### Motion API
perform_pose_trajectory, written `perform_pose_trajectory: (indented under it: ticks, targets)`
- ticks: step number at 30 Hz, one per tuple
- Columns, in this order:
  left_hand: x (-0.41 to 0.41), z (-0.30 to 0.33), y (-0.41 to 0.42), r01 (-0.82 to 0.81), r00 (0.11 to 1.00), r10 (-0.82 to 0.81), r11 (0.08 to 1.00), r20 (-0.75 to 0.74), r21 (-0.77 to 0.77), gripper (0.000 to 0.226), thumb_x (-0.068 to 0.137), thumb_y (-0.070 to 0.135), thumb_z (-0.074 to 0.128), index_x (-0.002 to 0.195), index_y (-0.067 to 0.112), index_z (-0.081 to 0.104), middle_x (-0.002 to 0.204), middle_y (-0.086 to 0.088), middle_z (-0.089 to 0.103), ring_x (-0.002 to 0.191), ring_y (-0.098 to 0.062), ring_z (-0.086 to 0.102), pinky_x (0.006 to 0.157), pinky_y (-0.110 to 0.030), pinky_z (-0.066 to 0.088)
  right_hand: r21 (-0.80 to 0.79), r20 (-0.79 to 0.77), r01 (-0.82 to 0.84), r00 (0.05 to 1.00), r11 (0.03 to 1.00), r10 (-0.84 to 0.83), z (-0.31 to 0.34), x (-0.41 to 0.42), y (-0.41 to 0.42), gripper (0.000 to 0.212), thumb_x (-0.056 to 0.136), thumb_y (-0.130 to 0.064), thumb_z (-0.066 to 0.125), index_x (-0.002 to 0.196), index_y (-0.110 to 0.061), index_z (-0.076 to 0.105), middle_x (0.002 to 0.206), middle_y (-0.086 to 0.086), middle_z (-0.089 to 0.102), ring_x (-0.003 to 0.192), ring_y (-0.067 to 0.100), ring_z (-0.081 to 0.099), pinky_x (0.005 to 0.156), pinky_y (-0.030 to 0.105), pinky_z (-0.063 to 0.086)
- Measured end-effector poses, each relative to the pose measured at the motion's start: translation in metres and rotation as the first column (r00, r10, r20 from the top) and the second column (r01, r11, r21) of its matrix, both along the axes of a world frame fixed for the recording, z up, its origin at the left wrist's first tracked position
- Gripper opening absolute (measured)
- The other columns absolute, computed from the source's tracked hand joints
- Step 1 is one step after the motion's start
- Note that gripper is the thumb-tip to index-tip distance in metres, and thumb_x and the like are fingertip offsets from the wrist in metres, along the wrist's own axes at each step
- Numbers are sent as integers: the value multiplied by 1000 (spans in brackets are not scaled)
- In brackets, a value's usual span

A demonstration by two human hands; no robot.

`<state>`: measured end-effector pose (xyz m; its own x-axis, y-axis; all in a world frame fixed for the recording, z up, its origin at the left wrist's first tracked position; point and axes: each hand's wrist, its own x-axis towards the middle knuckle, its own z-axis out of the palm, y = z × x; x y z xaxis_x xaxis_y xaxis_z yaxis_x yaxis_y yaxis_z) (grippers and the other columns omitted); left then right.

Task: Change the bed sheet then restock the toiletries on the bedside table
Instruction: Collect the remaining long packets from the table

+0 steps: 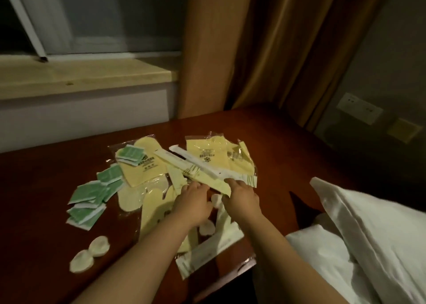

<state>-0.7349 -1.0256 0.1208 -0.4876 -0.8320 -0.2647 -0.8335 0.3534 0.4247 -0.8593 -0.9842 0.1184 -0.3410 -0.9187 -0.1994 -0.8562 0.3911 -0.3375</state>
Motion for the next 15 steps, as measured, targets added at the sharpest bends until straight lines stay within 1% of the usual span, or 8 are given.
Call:
perform_pose_trajectory:
  ticks: [2,4,8,11,13,15]
  targets:
    - [-12,-15,-21,-42,999,41,998,25,46,48,96,26,44,143,18,34,148,-5,28,133,-25,29,107,-36,33,16,-8,-38,999,999,38,-9,-15,-37,53,94,-28,49,144,-26,30,148,6,33,132,30,34,108,46,32]
    - [-23,-24,-42,-95,995,92,992,39,85,49,96,27,43,143,18,33,148,-5,29,132,-25,30,105,-35,33,64,-12,-93,995,994,94,-18,-28,-71,55,93,-30,49,145,-25,28,150,7,29,133,31,32,108,45,31]
    - [-41,-32,-83,-200,980,198,975,32,92,46,96,26,44,140,17,36,144,-4,34,130,-23,32,101,-32,34,138,-15,-221,974,965,225,-40,-38,-130,56,93,-25,49,145,-26,27,148,9,29,133,31,31,105,43,30]
    - [-45,-42,-106,-288,957,286,952,38,106,45,95,25,46,139,17,37,141,-4,37,129,-23,33,102,-31,33,125,21,-313,950,942,313,-59,-32,-155,54,92,-19,46,142,-28,30,142,8,36,125,30,37,99,40,35]
    - [-45,-49,-118,-363,932,359,927,54,97,46,95,25,48,139,18,37,139,-5,37,128,-23,34,100,-31,34,85,10,-355,935,931,356,-70,-29,-166,48,92,-23,46,138,-28,34,135,7,41,117,30,41,92,37,37]
    - [-44,-55,-128,-417,909,413,905,61,89,45,94,23,48,137,19,37,138,-5,36,127,-23,33,99,-32,34,48,-23,-384,923,922,385,-76,-29,-174,45,93,-29,44,137,-27,34,130,7,43,113,29,42,90,36,37]
